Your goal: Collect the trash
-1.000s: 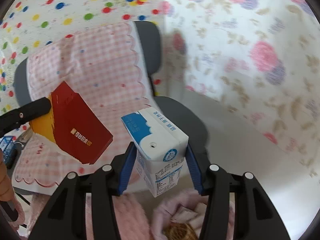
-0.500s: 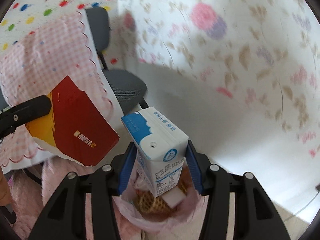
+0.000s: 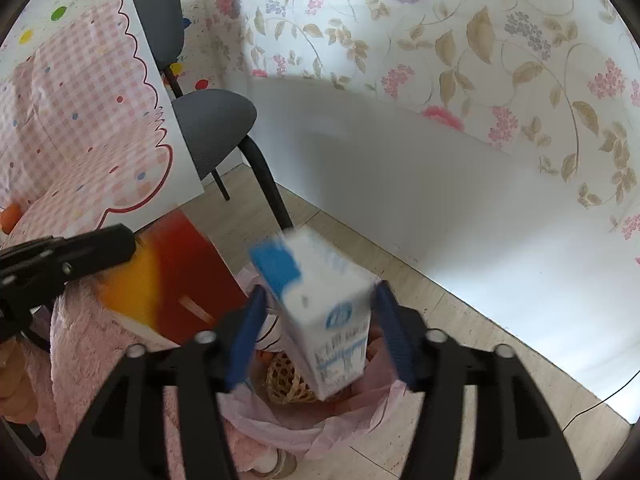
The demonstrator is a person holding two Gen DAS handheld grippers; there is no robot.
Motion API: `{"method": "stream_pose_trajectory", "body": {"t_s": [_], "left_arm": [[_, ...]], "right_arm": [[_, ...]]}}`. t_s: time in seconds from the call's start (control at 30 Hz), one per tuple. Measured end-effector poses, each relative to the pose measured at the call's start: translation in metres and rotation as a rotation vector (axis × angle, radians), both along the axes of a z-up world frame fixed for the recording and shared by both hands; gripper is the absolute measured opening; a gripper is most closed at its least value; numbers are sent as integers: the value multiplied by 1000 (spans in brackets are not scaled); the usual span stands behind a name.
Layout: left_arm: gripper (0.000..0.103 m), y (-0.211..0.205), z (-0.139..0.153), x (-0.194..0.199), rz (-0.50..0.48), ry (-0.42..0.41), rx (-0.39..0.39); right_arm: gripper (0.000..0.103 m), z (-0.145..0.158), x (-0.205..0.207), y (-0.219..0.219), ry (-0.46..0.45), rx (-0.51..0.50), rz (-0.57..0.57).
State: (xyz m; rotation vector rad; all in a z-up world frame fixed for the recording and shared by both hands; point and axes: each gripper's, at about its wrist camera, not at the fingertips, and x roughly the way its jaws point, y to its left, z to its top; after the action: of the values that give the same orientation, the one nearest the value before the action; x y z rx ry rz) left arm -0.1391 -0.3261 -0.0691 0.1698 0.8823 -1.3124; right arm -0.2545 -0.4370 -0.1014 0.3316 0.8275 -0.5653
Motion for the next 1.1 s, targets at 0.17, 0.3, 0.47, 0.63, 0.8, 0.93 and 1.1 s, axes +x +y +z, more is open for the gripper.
{"method": "stream_pose_trajectory", "body": {"t_s": [0.17,0.3,0.47,0.63,0.8,0.93,1.1], "left_arm": [[44,11,3,10,62,-20,16],[62,36,22,13,148,-127,24],[90,78,46,23,275,-199,22],[92,121,60,36,421,-223,62],[95,173,65,45,578,-235,118],[95,208,67,48,699,-257,197],[96,251,67,53,835,-245,314]], "right_arm": [[63,8,1,-3,-14,-13,4],[72,25,2,1,-34,-34,12],[96,54,13,21,-67,-59,84],[97,82,35,56,-100,-92,219],[97,100,60,91,-119,-90,353],[97,112,84,122,-142,-74,466],[97,124,108,154,-179,-66,557]]}}
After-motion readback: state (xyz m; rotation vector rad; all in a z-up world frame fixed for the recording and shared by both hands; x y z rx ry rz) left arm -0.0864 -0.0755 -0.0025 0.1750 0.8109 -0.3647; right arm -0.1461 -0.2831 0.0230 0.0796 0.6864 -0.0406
